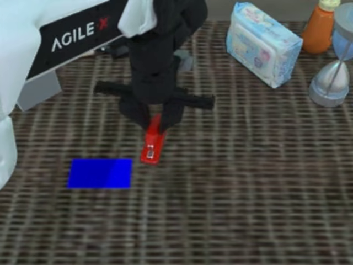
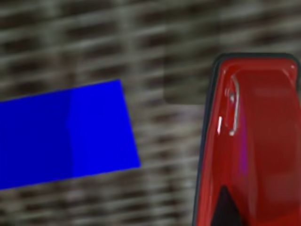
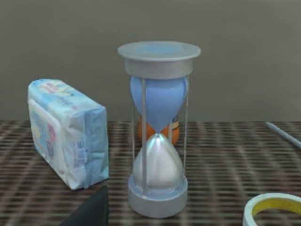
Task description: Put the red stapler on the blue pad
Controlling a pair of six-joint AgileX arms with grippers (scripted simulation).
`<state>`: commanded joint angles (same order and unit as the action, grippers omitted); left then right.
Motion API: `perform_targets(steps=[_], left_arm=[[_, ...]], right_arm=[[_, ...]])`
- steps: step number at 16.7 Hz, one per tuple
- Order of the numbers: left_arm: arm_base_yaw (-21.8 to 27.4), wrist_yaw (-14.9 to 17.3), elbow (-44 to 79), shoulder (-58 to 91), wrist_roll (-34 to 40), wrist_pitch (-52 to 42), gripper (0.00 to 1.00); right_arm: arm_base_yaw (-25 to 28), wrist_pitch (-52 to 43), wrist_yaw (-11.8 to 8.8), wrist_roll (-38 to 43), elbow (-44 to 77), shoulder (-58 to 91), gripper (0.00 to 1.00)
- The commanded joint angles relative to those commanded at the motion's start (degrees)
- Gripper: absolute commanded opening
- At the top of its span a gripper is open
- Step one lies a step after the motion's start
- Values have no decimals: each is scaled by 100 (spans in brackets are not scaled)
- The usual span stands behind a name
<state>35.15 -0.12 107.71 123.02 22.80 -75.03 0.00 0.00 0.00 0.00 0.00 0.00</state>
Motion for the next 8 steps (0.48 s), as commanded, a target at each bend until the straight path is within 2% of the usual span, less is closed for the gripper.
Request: perform_targets(steps=[4,8], left_arm=[[-253,46,-221,-172,1321,34,0],[-649,107,-687,-506,3466,120,0]], right_arm=[[0,0,0,0,0,0,100],[0,0,0,0,0,0,100]])
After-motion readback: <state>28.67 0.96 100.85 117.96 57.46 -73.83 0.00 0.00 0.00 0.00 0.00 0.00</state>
